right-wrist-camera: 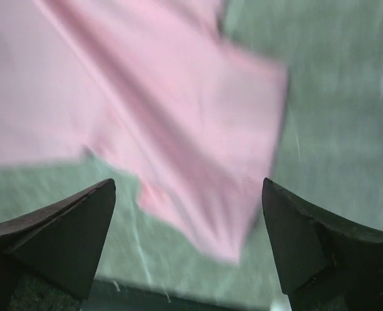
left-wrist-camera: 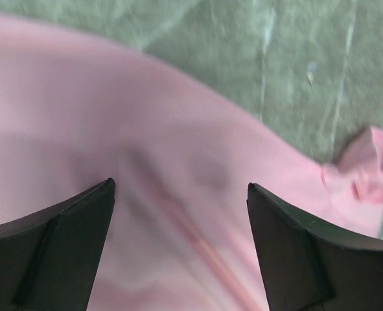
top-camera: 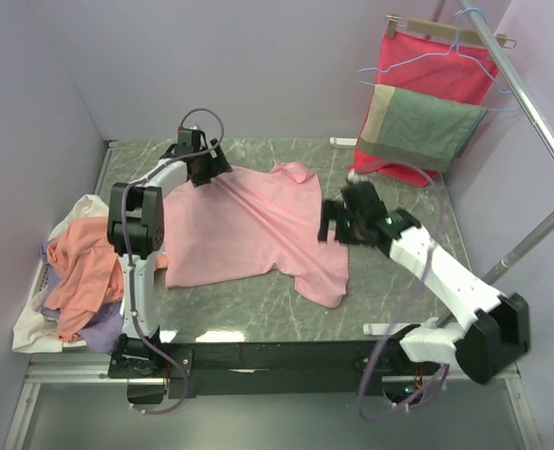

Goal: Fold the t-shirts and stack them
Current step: Flatten out the tshirt

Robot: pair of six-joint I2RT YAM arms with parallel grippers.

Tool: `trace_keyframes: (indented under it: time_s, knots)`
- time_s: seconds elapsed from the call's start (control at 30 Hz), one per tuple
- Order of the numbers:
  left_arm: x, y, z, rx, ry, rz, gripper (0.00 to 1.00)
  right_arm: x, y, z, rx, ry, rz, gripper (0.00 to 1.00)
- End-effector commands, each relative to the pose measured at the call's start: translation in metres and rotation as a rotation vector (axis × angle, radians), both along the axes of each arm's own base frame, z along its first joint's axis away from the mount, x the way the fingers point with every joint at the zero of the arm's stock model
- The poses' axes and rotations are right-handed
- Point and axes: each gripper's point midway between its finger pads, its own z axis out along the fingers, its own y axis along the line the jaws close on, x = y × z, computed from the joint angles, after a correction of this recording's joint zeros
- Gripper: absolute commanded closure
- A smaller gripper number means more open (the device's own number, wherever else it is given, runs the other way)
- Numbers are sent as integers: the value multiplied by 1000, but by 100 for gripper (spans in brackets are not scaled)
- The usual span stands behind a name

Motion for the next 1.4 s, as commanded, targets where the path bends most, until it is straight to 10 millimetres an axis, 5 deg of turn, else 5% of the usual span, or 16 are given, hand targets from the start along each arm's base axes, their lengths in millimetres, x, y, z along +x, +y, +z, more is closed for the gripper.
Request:
trace_keyframes:
  time_s: [0.0, 0.03, 0.07, 0.13, 0.2, 0.33, 0.43, 0.6, 0.67, 0.77, 0.8, 0.87, 0.9, 0.97, 1.1, 1.37]
  knots:
    - [-16, -27, 85, -84, -149, -81, 12, 108, 19, 29, 69, -204, 6, 0]
    - [-24, -30, 82, -83, -137, -90, 12, 127, 25, 41, 92, -232, 20, 0]
    - [-31, -38, 84, -84, -135, -108, 12, 138, 39, 19, 120, -172, 68, 0]
    - [-47, -45, 85, -86, -129, -118, 12, 163, 53, 26, 152, -185, 115, 0]
    - [-60, -55, 93, -92, -138, -126, 12, 178, 71, 1, 195, -128, 172, 0]
    - [-87, -58, 69, -81, -98, -115, 12, 216, 96, -10, 262, -125, 231, 0]
    - [-97, -56, 53, -62, -65, -115, 12, 236, 105, -49, 306, -48, 228, 3]
    - [-110, -52, 36, -38, -23, -121, 12, 264, 110, -62, 316, -50, 220, 3]
    - [-115, -52, 34, -19, -17, -119, 12, 271, 105, -87, 306, 7, 196, 3]
    - [-127, -44, 28, 24, 13, -98, 12, 286, 100, -103, 261, 41, 155, 3]
    - [-137, -40, 22, 40, 41, -91, 12, 300, 98, -91, 246, 4, 139, 3]
    - [-146, -33, 14, 69, 69, -72, 12, 304, 85, -113, 188, 54, 86, 2]
    - [-159, -28, 4, 79, 98, -69, 12, 315, 84, -102, 186, 23, 71, 2]
    - [-173, -21, -9, 100, 136, -49, 12, 319, 74, -119, 166, 55, 34, 1]
    - [-214, -6, -45, 132, 252, -25, 12, 335, 53, -121, 198, 49, -41, 15]
    - [-242, 23, -67, 256, 341, 12, 12, 351, 27, -121, 226, 45, -107, 9]
